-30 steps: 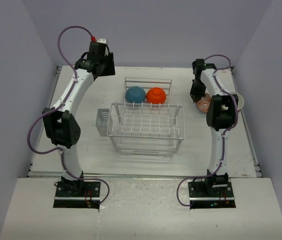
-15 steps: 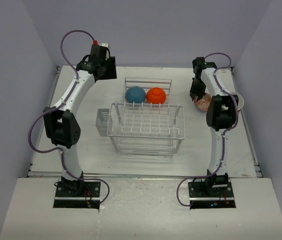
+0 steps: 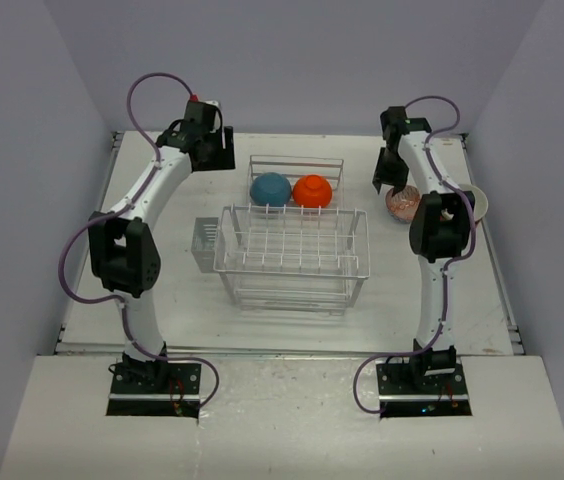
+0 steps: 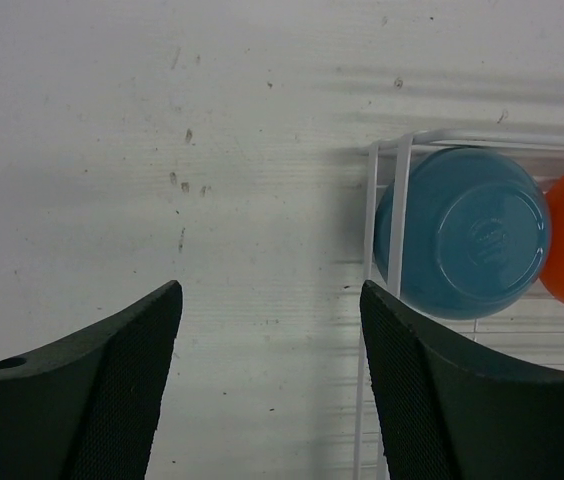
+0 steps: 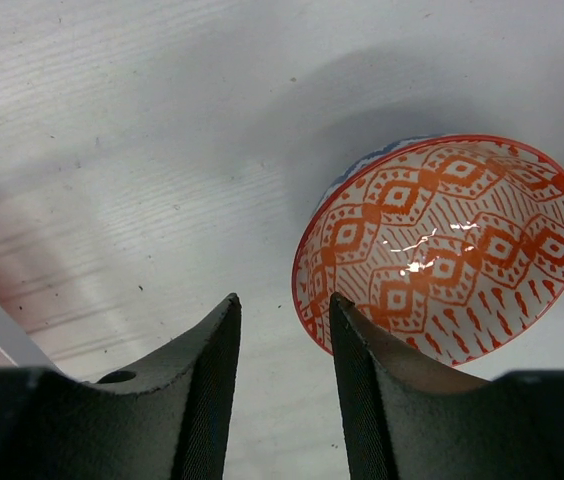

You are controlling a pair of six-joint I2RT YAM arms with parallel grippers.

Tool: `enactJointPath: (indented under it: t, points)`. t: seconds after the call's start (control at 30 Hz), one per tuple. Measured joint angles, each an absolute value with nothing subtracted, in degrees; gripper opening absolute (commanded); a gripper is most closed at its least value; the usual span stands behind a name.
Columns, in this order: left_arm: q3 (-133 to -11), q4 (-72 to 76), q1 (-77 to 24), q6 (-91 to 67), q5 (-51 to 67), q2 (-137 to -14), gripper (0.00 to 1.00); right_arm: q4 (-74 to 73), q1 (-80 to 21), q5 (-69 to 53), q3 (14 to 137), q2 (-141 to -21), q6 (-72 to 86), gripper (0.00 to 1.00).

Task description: Unload the bowls from the dish rack

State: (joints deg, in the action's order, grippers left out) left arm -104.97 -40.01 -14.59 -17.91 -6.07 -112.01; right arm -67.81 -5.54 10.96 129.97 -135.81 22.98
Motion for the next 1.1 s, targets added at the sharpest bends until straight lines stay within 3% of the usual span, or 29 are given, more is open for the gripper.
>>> enactJointPath:
  t: [0.2, 0.33, 0.37, 0.47, 0.57, 0.67, 0.7, 0.83, 0.93, 1.1]
  points:
    - [-103.6, -39.9, -14.6, -17.9, -6.0, -110.8, 0.73, -68.4, -5.7, 11.0, 130.4, -135.7, 23.0, 0.47]
    - [-103.2, -39.9, -14.6, -17.9, -5.9, -109.9, 0.73, -68.8, -5.8, 10.9, 130.5, -135.4, 23.0, 0.44]
    - [-103.2, -39.9, -14.6, -17.9, -5.9, -109.8, 0.73, -69.0, -5.8, 10.9, 130.5, -135.2, 23.0, 0.4]
    - [-102.6, -39.6, -14.6, -18.0, -5.7, -109.6, 0.68, -69.5, -6.5, 9.9, 131.1, -133.7, 22.8, 0.0]
    - [-101.5, -39.5, -14.6, -18.0, -5.5, -109.5, 0.55, -69.0, -7.9, 6.7, 132.3, -131.3, 22.8, 0.0]
    - [-101.0, -39.5, -14.6, -18.1, -4.7, -109.5, 0.36, -67.4, -10.3, 1.3, 133.0, -127.9, 22.4, 0.0]
    - [-101.0, -39.5, -14.6, -18.2, -4.6, -109.5, 0.25, -66.8, -11.2, -0.5, 133.4, -127.1, 22.3, 0.0]
    - [-101.0, -39.5, -14.6, -18.4, -3.6, -109.5, 0.06, -63.4, -14.9, -9.0, 135.5, -125.9, 21.8, 0.0]
    - [-101.0, -39.5, -14.6, -18.4, -3.1, -109.5, 0.0, -60.8, -16.9, -14.7, 135.7, -126.3, 21.7, 0.0]
    - [-101.0, -39.5, -14.6, -18.4, -2.3, -109.5, 0.0, -56.9, -18.1, -20.0, 135.9, -128.8, 21.3, 0.0]
